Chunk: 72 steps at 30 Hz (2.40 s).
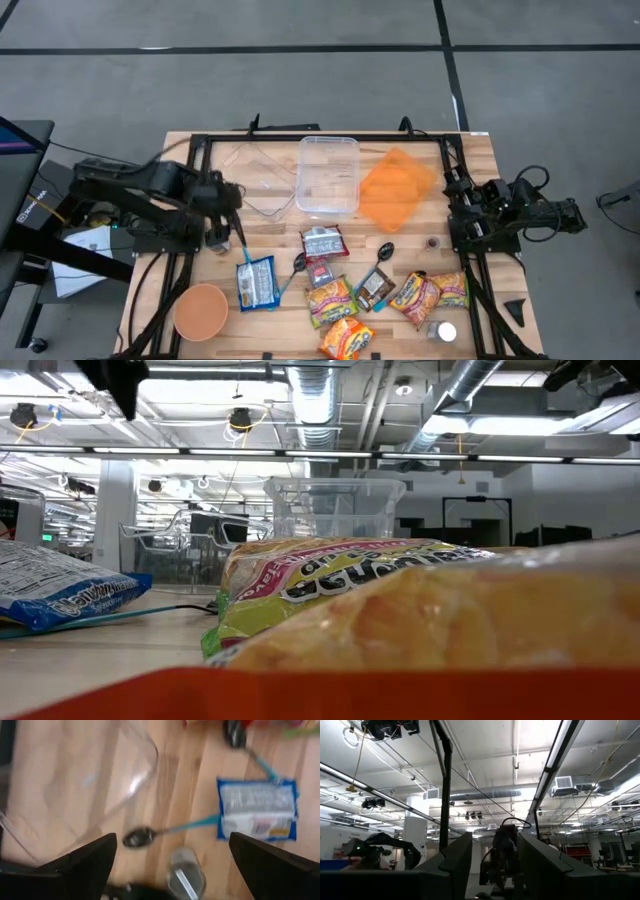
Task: Pick & Place Food Item
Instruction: Put the golden seasoning bottle into the transparent bin
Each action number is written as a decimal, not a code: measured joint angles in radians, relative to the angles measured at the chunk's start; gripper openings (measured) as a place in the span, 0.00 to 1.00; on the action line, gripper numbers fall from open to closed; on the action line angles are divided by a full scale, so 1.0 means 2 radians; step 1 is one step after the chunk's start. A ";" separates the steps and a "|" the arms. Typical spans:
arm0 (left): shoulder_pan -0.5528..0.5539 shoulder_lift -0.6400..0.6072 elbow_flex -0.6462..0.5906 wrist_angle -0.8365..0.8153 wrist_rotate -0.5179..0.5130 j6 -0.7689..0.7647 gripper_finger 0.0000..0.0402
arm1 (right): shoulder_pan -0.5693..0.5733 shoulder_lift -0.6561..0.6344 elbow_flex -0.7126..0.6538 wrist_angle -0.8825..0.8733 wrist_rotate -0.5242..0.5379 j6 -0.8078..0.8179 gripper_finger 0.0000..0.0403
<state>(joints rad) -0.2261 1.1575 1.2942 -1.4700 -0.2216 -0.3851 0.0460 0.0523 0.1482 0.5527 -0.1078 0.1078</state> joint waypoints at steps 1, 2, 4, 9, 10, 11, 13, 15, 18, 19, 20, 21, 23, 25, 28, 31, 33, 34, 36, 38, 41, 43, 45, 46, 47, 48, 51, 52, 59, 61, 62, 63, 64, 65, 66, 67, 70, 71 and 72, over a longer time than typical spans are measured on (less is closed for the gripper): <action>-0.010 0.010 0.000 -0.009 0.000 -0.013 0.94 | 0.000 0.000 0.000 0.000 0.000 0.000 0.38; -0.020 0.019 0.000 -0.017 0.000 -0.026 0.94 | 0.000 0.000 0.000 0.000 0.000 -0.001 0.38; -0.038 0.037 0.000 -0.028 -0.004 -0.051 0.94 | 0.000 0.000 0.000 0.000 0.000 -0.002 0.38; -0.077 0.064 -0.027 -0.039 -0.009 -0.099 0.94 | 0.000 0.000 0.000 0.000 -0.001 -0.004 0.38; -0.082 0.064 -0.040 -0.039 -0.009 -0.110 0.94 | 0.000 0.000 0.000 0.000 -0.001 -0.006 0.38; -0.087 0.063 -0.055 -0.039 -0.009 -0.120 0.94 | 0.000 0.000 0.000 0.000 -0.001 -0.007 0.38; -0.093 0.061 -0.086 -0.042 -0.005 -0.145 0.94 | 0.000 0.000 0.000 0.001 -0.001 -0.007 0.38; -0.100 0.053 -0.115 -0.041 -0.001 -0.171 0.94 | 0.000 0.000 0.000 0.003 -0.001 -0.008 0.38; -0.101 0.038 -0.152 -0.023 0.001 -0.200 0.94 | 0.000 0.000 0.000 0.008 -0.001 -0.018 0.38; -0.101 0.032 -0.161 -0.015 0.001 -0.207 0.94 | 0.000 0.000 0.000 0.011 -0.001 -0.019 0.38; -0.101 0.024 -0.170 -0.006 0.002 -0.215 0.94 | 0.000 0.000 0.000 0.012 -0.001 -0.019 0.38; -0.101 0.015 -0.180 0.004 0.006 -0.219 0.94 | 0.000 0.000 0.000 0.012 -0.001 -0.019 0.38; -0.101 -0.001 -0.199 0.029 0.011 -0.226 0.94 | 0.000 0.000 0.000 0.013 -0.001 -0.019 0.38; -0.101 -0.018 -0.215 0.044 0.011 -0.231 0.94 | 0.000 0.000 0.000 0.013 -0.001 -0.019 0.38; -0.101 -0.040 -0.239 0.061 0.012 -0.243 0.94 | 0.000 0.000 0.000 0.013 -0.001 -0.019 0.38; -0.101 -0.055 -0.253 0.097 0.014 -0.245 0.94 | 0.000 0.000 0.000 0.011 -0.001 -0.019 0.38; -0.101 -0.058 -0.254 0.108 0.014 -0.245 0.94 | 0.000 0.000 0.000 0.011 -0.001 -0.019 0.38; -0.101 -0.058 -0.254 0.107 0.015 -0.245 0.94 | 0.000 0.000 0.000 0.011 -0.001 -0.019 0.38; -0.100 -0.054 -0.255 0.106 0.014 -0.245 0.94 | 0.000 0.000 0.000 0.011 -0.001 -0.019 0.38; -0.100 -0.054 -0.255 0.106 0.014 -0.248 0.94 | 0.000 0.000 0.000 0.011 -0.001 -0.019 0.38; -0.098 -0.051 -0.255 0.106 0.014 -0.258 0.92 | 0.000 0.000 0.000 0.011 -0.001 -0.019 0.38; -0.097 -0.051 -0.255 0.105 0.015 -0.265 0.91 | 0.000 0.000 0.000 0.011 0.000 -0.019 0.38; -0.095 -0.047 -0.255 0.105 0.019 -0.270 0.89 | 0.000 0.000 0.000 0.011 0.000 -0.019 0.38; -0.093 -0.045 -0.255 0.106 0.023 -0.270 0.88 | 0.000 0.000 0.000 0.011 0.000 -0.019 0.38; -0.092 -0.042 -0.254 0.106 0.029 -0.270 0.87 | 0.000 0.000 0.000 0.011 0.000 -0.019 0.38; -0.090 -0.038 -0.254 0.105 0.037 -0.270 0.86 | 0.000 0.000 0.000 0.011 0.000 -0.019 0.38; -0.083 -0.022 -0.254 0.103 0.057 -0.270 0.83 | 0.000 0.000 0.000 0.011 0.000 -0.019 0.38; -0.082 -0.015 -0.254 0.103 0.061 -0.270 0.83 | 0.000 0.000 0.000 0.010 0.000 -0.019 0.38; -0.079 0.015 -0.254 0.140 0.085 -0.263 0.83 | 0.000 0.000 0.000 0.010 0.000 -0.019 0.38; -0.079 0.019 -0.254 0.153 0.089 -0.254 0.83 | 0.000 0.000 0.000 0.010 0.000 -0.019 0.38; -0.079 0.021 -0.254 0.156 0.093 -0.253 0.83 | 0.000 0.000 0.000 0.010 0.000 -0.019 0.38; -0.079 0.023 -0.254 0.154 0.098 -0.252 0.83 | 0.000 0.000 0.000 0.010 0.000 -0.019 0.38; -0.079 0.024 -0.254 0.152 0.103 -0.250 0.83 | 0.000 0.000 0.000 0.010 0.000 -0.019 0.38; -0.079 0.025 -0.254 0.150 0.110 -0.242 0.83 | 0.000 0.000 0.000 0.010 0.000 -0.019 0.38; -0.080 0.025 -0.254 0.145 0.113 -0.239 0.84 | 0.000 0.000 0.000 0.010 0.000 -0.019 0.38; -0.080 0.025 -0.254 0.139 0.115 -0.237 0.84 | 0.000 0.000 0.000 0.010 0.000 -0.019 0.38; -0.080 0.025 -0.254 0.125 0.115 -0.233 0.83 | 0.000 0.000 0.000 0.010 0.000 -0.019 0.38; -0.080 0.025 -0.254 0.123 0.115 -0.232 0.83 | 0.000 0.000 0.000 0.010 0.000 -0.019 0.38; -0.080 0.025 -0.254 0.123 0.115 -0.232 0.84 | 0.000 0.000 0.000 0.010 0.000 -0.019 0.38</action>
<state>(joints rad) -0.3851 1.2076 0.7853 -1.2236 0.0086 -0.8494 0.0459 0.0521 0.1490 0.5720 -0.1085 0.0704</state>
